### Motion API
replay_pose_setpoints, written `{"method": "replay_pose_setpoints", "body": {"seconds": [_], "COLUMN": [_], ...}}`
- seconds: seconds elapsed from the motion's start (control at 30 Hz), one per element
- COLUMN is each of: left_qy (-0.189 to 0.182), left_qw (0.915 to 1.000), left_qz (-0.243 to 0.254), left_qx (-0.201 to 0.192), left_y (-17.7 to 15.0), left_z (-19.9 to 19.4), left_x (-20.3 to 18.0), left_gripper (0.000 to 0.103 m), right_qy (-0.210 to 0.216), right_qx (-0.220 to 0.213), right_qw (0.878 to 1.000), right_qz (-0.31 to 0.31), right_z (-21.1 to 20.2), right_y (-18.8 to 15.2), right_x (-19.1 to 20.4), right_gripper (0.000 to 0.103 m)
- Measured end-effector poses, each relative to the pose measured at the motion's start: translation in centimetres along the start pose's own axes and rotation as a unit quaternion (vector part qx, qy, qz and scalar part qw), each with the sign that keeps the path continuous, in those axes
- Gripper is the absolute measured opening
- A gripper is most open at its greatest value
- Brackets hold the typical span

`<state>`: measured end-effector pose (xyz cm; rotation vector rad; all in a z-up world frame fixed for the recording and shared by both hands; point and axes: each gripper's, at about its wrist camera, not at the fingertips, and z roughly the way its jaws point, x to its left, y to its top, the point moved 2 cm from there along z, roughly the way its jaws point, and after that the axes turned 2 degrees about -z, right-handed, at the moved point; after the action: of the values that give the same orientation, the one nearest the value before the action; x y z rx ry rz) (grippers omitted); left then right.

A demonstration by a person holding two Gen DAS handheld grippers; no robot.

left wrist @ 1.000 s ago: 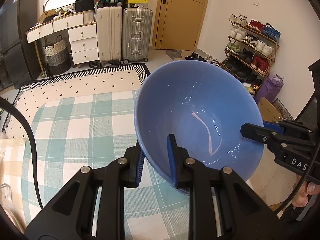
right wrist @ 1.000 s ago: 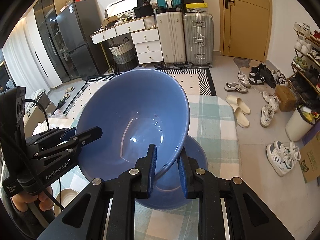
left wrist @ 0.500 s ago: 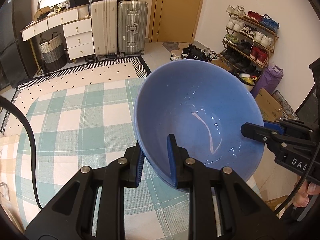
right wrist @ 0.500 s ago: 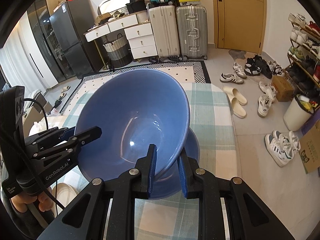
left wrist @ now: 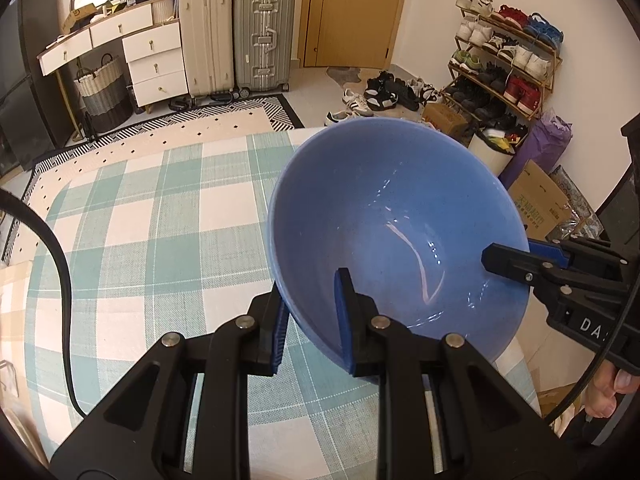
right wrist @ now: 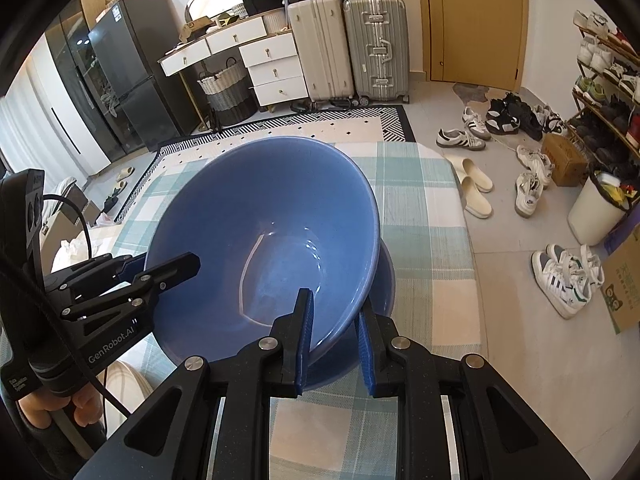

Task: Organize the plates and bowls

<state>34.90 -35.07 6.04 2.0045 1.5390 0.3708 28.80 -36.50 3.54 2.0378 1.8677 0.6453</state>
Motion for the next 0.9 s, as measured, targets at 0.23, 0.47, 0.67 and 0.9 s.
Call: {"method": "replay_pose_setpoints", "body": {"seconds": [0.23,0.47,0.67,0.9], "left_qy": [0.001,0.003,0.008,0.009], "left_qw": [0.9999,0.9998,0.9997,0.9997], "left_qz": [0.003,0.005,0.008,0.010], "left_qx": [0.012,0.021,0.021,0.021], "left_y": [-0.6,-1.0,-1.0,-0.9], "left_z": [2.2,4.1,4.9,5.2], "left_x": [0.7,1.4,1.9,2.1], "left_gripper": [0.018,0.018,0.018,0.019], "right_qy": [-0.007,-0.008,-0.006,-0.006], "right_qx": [0.009,0.019,0.023,0.024], "right_qw": [1.000,1.000,1.000,1.000], "right_qz": [-0.001,0.001,0.000,0.000], "right_z": [1.0,2.2,3.0,3.3], "right_y": [-0.6,-1.2,-1.2,-1.2], "right_x": [-0.5,-0.7,-1.0,-1.0], "right_gripper": [0.021,0.021,0.021,0.021]}}
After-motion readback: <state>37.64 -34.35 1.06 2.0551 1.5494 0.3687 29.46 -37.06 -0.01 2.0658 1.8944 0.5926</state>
